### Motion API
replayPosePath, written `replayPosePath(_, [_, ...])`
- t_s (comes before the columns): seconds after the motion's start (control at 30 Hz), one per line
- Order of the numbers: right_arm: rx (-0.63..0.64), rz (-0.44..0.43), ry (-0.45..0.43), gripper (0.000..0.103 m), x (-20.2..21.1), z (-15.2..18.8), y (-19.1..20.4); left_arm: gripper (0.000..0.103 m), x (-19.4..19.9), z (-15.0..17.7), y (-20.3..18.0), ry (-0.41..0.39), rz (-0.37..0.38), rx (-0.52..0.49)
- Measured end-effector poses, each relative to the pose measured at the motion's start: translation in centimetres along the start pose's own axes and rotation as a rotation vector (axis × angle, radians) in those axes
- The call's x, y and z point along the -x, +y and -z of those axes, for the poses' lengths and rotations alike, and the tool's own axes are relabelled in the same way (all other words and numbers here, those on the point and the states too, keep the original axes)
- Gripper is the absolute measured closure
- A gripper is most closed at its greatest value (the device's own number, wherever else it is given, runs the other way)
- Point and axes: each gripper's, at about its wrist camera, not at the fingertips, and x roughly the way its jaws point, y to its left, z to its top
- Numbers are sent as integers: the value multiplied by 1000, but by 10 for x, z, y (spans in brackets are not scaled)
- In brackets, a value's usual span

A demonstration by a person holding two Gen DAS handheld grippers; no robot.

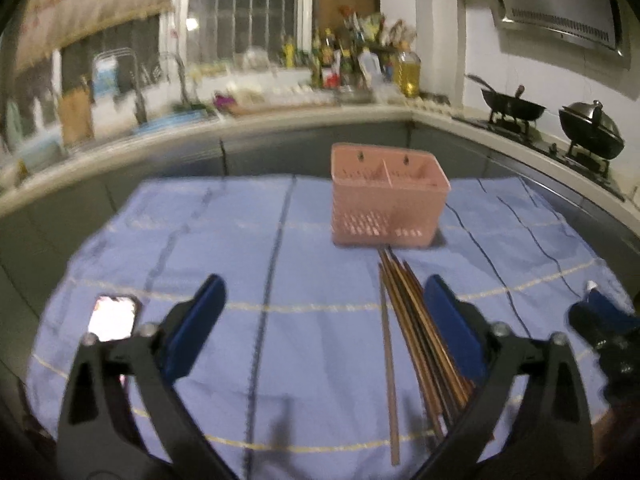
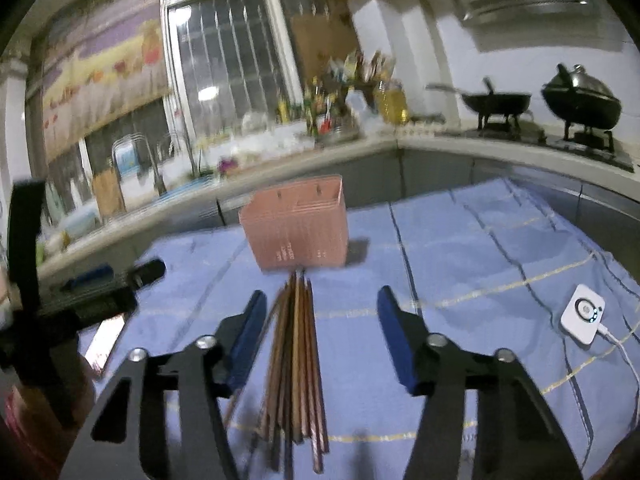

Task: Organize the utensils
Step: 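Lower the right tool onto the chopsticks and pinch one chopstick, then lift the chopstick with the right tool and drop it into the pink caddy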

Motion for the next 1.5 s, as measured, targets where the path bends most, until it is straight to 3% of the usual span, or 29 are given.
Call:
replayPosePath(0.13, [48, -9, 127, 63, -25, 18, 1, 29, -25, 12, 6, 139, 136, 33])
replayPosePath(0.2, [80, -10, 166, 66, -32, 27, 5, 34, -34, 21, 3, 187, 169, 27])
replayPosePath(0.4, [149, -1, 268, 75, -56, 49, 7, 48, -63, 51, -24, 291, 179, -60])
replayPosePath(0.5, [166, 7, 309, 78, -65, 57, 4, 50, -73, 59, -30, 330, 177, -75])
replayPosePath(0.73, [178, -19, 372, 79, -80, 69, 4, 50, -87, 70, -36, 364, 124, -120])
replayPosePath(1.03, [219, 34, 349, 79, -83, 68, 3, 50, -97, 71, -40, 350, 56, -164])
replayPosePath(1.07, [229, 27, 361, 87, -84, 70, 5, 50, -98, 70, -41, 346, 51, -165])
replayPosePath(1.13, [244, 12, 371, 95, -86, 72, 7, 63, -98, 69, -40, 336, 48, -171])
replayPosePath(1.17, [235, 23, 373, 96, -87, 71, 3, 84, -97, 69, -39, 332, 50, -175])
replayPosePath(1.2, [219, 40, 375, 96, -87, 69, -3, 93, -96, 68, -36, 334, 49, -182])
replayPosePath(1.37, [177, 57, 418, 96, -82, 66, -30, 95, -96, 66, -19, 360, 83, -174])
replayPosePath(1.5, [191, 14, 489, 95, -95, 54, -35, 87, -109, 54, -17, 379, 79, -203])
